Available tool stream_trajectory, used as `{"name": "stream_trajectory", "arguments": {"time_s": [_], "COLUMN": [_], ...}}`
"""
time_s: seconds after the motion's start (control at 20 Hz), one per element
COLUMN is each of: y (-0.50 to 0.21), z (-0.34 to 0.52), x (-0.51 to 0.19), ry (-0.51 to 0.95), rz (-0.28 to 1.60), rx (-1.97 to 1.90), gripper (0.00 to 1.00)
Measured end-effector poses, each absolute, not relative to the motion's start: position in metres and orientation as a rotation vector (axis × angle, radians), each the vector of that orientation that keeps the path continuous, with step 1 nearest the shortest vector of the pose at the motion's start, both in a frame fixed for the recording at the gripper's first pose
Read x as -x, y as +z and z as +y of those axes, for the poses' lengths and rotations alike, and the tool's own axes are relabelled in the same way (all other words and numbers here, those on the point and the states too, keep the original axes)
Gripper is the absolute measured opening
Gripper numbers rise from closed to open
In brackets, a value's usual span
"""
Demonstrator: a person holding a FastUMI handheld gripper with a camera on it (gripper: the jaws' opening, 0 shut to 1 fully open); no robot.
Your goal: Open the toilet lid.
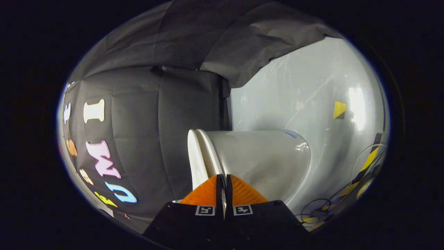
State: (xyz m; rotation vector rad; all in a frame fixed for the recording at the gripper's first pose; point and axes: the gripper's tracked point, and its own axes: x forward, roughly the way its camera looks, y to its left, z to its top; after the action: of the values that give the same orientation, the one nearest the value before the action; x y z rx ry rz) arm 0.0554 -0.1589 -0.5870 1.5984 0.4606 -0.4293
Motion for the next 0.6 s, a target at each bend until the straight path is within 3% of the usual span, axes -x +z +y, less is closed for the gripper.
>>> {"name": "stream_trajectory", "arguments": {"time_s": [0.4, 0.6], "y": [-0.565, -0.530], "z": [-0.150, -0.143], "x": [-0.057, -0.063], "ry": [-0.453, -0.478], "rz": [0.515, 0.588], "rx": [-1.503, -1.229], "gripper": [0.05, 0.05]}}
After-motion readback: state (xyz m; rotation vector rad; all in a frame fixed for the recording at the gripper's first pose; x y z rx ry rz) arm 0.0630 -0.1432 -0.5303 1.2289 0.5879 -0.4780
